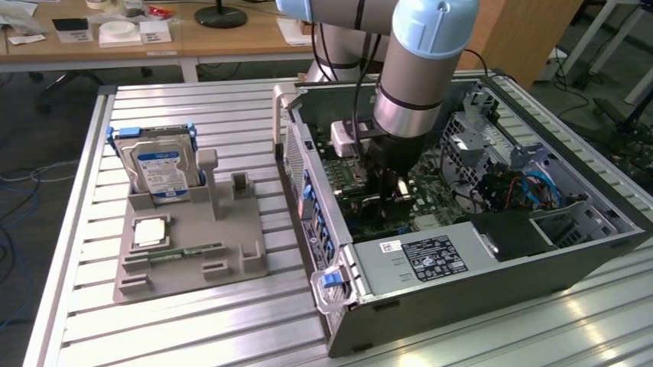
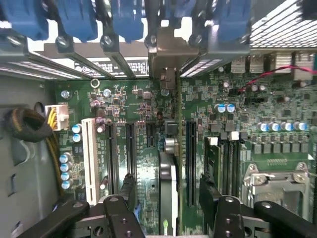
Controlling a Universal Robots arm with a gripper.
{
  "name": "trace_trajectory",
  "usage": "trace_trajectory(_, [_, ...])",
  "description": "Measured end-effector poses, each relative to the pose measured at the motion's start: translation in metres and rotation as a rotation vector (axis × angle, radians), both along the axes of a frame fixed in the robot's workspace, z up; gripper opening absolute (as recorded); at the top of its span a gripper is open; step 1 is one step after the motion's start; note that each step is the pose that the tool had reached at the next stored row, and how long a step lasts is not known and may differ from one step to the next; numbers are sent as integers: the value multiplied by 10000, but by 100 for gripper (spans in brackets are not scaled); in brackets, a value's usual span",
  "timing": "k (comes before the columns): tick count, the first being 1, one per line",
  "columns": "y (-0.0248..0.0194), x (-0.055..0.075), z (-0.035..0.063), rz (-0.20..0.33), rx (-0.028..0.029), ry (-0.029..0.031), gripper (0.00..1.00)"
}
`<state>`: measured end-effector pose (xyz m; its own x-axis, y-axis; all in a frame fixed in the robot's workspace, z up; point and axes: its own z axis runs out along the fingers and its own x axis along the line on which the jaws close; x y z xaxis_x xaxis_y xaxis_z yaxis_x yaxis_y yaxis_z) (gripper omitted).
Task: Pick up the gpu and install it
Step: 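Insert the gpu into the slot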
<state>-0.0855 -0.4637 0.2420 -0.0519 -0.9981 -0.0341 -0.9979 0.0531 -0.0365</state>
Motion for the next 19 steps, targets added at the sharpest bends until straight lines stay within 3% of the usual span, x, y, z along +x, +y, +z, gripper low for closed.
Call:
trace_trajectory(11, [0, 0, 481, 0, -10, -1, 63])
trace_trajectory(19, [1, 0, 799, 0, -48, 0, 63])
